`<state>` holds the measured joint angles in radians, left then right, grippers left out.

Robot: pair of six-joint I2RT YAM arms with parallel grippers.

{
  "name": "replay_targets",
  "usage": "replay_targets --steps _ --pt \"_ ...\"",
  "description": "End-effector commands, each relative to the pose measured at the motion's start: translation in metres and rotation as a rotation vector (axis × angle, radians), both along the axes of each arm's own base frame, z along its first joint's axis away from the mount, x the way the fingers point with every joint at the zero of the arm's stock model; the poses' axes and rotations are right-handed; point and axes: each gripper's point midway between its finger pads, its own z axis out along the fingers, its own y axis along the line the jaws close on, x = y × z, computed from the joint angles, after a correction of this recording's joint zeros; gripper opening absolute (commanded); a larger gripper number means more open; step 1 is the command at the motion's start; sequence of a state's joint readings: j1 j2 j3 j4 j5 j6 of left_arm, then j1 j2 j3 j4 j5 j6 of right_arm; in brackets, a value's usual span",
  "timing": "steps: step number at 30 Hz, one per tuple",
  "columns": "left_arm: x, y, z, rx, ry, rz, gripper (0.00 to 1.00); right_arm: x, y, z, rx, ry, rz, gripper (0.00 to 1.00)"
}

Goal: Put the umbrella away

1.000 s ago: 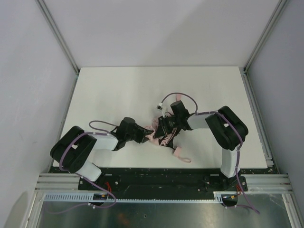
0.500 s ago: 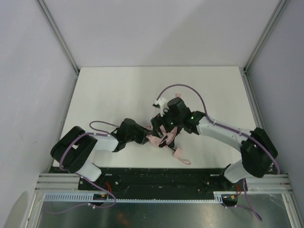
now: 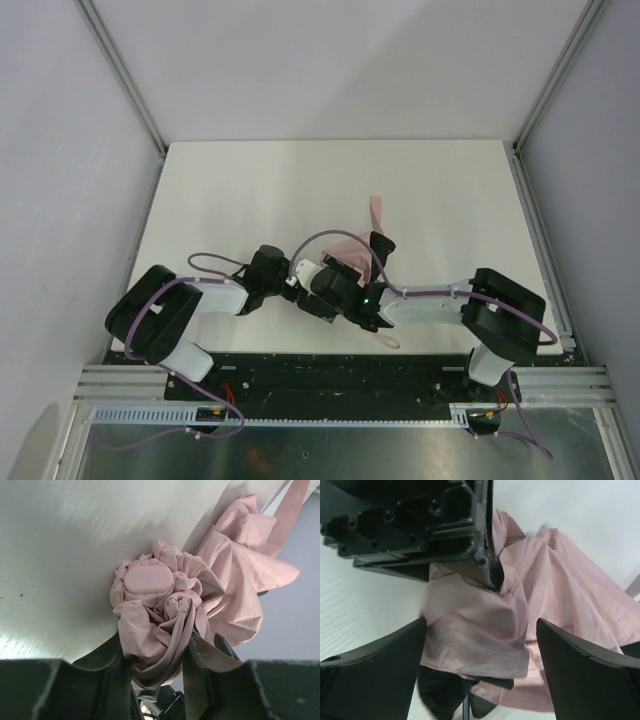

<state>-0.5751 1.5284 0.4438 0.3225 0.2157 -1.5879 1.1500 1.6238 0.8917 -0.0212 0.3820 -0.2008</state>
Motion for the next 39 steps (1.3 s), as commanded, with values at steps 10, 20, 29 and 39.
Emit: replay_targets --steps 10,20,29,39 --pt "-0.038 0.041 -0.051 0.185 0.213 -0.012 0.0 0.009 -0.006 -0.068 -0.052 0.141 -0.033 0.57" --pt "-0.007 0.039 -0.019 0.174 0.054 -0.048 0.11 -0.039 -0.036 -0.133 -0.065 0.661 -0.048 0.11" --pt "0.014 0.081 0.03 0.17 -0.184 0.035 0.98 -0.04 -0.028 -0.132 0.15 0.95 -0.077 0.0" --pt "0.017 0.062 0.035 0.094 -0.139 0.026 0.99 -0.03 -0.014 -0.117 0.345 1.138 -0.067 0.0"
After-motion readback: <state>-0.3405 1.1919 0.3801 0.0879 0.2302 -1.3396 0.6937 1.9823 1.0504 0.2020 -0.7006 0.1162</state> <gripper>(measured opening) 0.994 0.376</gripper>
